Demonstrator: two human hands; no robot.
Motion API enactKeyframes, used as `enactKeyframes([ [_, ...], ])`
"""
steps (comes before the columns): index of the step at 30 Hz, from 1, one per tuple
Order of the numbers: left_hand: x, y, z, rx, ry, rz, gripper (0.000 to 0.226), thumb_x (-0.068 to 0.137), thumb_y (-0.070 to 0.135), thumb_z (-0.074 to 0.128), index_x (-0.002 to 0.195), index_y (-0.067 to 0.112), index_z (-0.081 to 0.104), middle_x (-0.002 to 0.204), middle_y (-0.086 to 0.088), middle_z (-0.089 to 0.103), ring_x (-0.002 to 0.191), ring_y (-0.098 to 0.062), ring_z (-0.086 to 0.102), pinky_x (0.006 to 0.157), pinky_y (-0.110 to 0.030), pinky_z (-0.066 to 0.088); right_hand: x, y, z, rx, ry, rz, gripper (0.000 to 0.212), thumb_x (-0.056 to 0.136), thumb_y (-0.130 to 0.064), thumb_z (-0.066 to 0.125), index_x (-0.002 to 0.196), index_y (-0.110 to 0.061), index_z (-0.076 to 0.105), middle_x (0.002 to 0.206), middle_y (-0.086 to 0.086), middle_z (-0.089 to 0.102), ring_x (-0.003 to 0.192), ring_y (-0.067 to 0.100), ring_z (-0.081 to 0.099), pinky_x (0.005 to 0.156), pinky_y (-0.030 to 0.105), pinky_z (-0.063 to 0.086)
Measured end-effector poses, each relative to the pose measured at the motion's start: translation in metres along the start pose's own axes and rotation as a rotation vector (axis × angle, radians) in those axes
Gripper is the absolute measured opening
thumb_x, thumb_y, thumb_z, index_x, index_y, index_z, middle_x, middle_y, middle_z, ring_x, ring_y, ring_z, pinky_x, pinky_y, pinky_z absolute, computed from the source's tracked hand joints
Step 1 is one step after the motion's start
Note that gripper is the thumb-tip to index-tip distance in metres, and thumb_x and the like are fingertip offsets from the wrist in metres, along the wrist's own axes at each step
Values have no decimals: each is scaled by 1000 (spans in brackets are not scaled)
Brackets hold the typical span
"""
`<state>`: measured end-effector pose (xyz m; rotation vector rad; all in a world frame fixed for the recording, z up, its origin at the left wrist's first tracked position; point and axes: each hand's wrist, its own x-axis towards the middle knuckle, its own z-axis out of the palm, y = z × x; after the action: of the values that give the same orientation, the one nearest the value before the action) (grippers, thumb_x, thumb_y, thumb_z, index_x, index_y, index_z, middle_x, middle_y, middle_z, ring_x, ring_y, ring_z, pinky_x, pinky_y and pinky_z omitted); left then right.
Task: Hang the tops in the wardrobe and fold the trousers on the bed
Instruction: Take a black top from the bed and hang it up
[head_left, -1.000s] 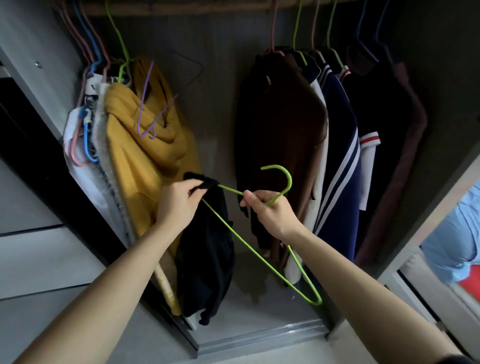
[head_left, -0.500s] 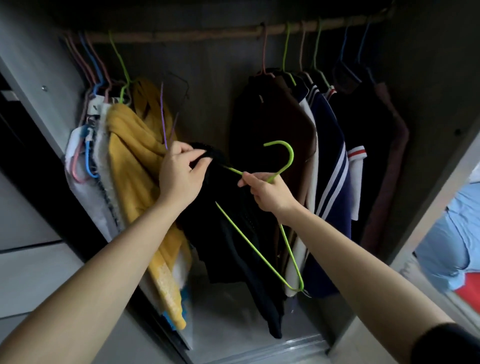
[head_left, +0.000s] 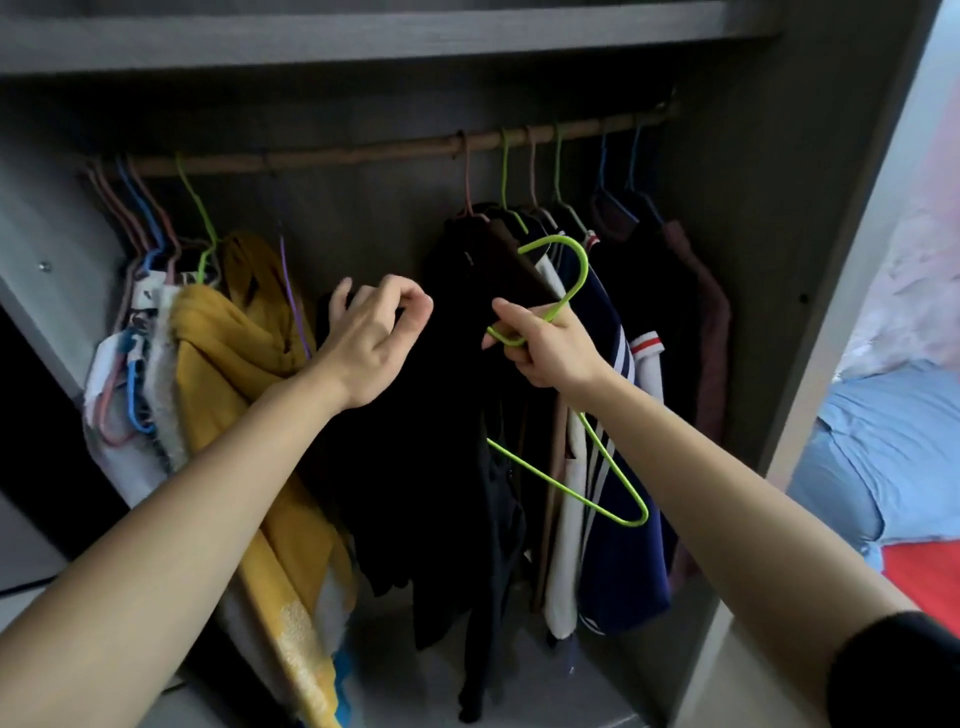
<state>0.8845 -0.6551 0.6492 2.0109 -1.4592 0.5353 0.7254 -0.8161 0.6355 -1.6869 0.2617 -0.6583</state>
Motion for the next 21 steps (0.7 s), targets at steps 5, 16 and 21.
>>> enactKeyframes([
  [5,0,2,8,203,44,-1,55,94,60,20,81,23,58,80,5,51,92,-29,55,80,-39,27,-7,-14,-15,-82,-46,-64,48,84,-60,69,81,-13,78,66,7,70,44,10,47,41,20,37],
  [16,-19,57,37,-81,-31,-39,50,105,49,24,66,21,40,61,9,49,72,-28,59,71,-39,37,-84,4,-40,-411,305,-187,28,83,-47,77,71,-21,73,61,3,67,48,4,51,49,19,42],
  [21,-33,105,69,-166,-121,190,34,98,55,42,110,32,65,89,8,63,94,-20,59,84,-40,38,-153,11,-69,-667,549,-166,25,82,-47,77,74,-23,75,67,-13,62,64,2,54,62,25,42],
])
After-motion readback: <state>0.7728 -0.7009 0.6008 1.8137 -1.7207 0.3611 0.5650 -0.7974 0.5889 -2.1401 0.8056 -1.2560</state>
